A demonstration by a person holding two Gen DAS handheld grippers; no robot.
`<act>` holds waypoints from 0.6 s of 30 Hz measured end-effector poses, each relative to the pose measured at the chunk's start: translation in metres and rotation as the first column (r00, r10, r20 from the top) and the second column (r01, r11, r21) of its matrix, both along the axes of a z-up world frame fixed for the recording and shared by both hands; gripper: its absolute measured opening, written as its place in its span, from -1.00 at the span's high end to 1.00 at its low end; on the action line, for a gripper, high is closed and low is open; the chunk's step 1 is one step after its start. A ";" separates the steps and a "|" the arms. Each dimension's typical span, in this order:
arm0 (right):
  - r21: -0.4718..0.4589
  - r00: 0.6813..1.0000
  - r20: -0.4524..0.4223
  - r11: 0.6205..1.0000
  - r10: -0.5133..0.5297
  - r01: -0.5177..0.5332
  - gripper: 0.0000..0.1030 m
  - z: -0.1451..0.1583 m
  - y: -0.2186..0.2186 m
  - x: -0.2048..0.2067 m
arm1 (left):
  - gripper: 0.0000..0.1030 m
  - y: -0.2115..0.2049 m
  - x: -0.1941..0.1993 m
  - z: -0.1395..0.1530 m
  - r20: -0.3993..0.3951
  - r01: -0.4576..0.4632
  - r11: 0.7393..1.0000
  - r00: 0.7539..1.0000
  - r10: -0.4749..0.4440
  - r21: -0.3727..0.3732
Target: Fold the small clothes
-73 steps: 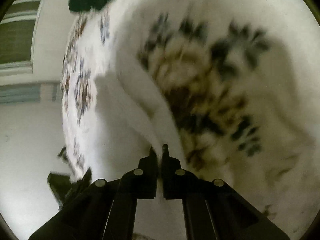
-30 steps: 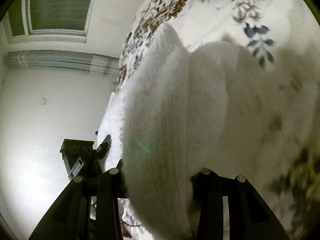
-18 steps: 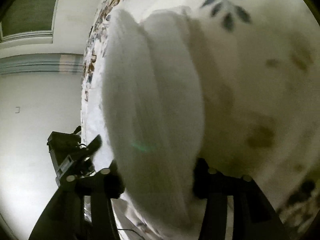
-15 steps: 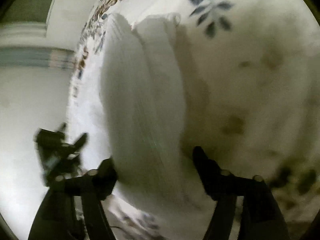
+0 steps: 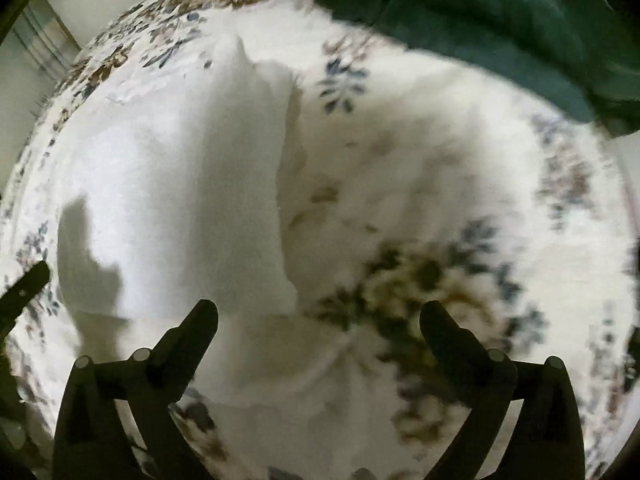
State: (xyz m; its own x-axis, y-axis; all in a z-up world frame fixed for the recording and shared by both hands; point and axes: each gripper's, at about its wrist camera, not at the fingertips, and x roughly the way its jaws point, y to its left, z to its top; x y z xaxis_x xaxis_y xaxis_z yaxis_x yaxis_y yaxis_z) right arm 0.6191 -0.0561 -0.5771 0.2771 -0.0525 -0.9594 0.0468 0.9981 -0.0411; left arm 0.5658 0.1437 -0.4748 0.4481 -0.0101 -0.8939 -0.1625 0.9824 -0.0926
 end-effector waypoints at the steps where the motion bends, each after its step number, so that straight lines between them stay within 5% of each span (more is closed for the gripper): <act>1: -0.031 1.000 0.015 1.000 0.001 -0.001 -0.99 0.015 0.004 -0.006 | -1.00 -0.004 -0.009 0.014 0.011 -0.004 1.000 1.000 0.004 0.018; 6: -0.096 0.995 0.097 0.995 -0.003 0.012 -0.99 0.090 -0.001 -0.046 | -1.00 -0.023 -0.033 0.066 0.032 -0.016 0.997 0.999 0.013 0.078; 18: -0.127 0.959 0.283 0.992 0.030 0.006 -0.99 0.304 -0.004 -0.196 | -1.00 -0.065 -0.170 0.238 0.144 -0.019 0.991 0.990 0.000 0.133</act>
State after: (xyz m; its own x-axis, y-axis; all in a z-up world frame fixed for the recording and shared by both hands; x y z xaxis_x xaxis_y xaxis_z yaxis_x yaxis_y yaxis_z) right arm 0.4234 -0.0605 -0.2727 0.5380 -0.1621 -0.8272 0.0628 0.9863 -0.1524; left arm 0.3960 0.0784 -0.2373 0.5712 0.1103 -0.8134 -0.1662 0.9859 0.0169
